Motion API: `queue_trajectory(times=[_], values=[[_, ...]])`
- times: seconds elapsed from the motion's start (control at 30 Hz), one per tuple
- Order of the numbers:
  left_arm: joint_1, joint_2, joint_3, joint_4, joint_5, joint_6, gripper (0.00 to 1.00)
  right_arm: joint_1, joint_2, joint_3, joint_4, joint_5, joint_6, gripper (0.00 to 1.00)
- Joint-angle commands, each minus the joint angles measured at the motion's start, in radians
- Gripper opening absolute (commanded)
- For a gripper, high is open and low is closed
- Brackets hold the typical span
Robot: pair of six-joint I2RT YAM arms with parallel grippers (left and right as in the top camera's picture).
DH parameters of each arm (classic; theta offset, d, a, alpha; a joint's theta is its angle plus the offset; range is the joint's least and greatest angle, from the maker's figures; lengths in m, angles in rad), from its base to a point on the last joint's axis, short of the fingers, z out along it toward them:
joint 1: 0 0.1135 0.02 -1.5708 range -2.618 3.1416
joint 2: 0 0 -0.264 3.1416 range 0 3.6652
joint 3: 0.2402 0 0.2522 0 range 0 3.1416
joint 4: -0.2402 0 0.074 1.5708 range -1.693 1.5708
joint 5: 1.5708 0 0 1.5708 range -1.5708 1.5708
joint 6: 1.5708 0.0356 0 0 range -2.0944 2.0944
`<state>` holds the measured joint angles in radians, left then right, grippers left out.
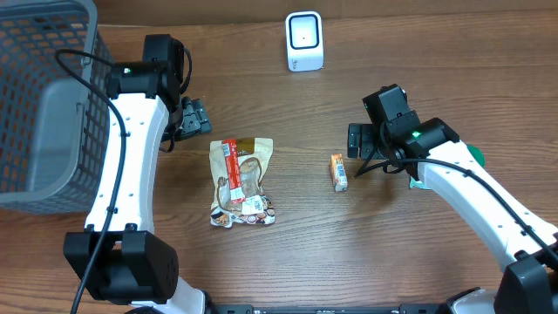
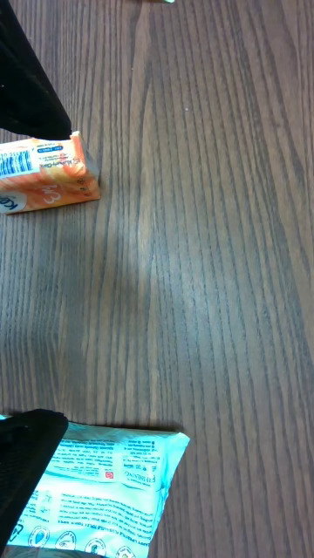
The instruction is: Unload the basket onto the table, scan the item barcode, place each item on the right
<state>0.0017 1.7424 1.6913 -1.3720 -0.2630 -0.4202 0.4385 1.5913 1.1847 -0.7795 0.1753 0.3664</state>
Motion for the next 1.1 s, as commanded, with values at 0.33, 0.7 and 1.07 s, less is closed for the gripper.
queue_trajectory(times=[0.33,0.7,1.07], values=[[-0.002,0.002,0.021,0.0,-0.006,-0.018,1.0,-0.002,-0.009,0.013,0.003,0.007,-0.001,1.0],[-0.002,0.002,0.021,0.0,-0.006,-0.018,0.99,-0.002,-0.009,0.013,0.004,0.007,-0.001,1.0],[-0.002,0.002,0.021,0.015,-0.105,0.054,0.99,-0.002,-0.009,0.013,0.004,0.007,-0.001,1.0]])
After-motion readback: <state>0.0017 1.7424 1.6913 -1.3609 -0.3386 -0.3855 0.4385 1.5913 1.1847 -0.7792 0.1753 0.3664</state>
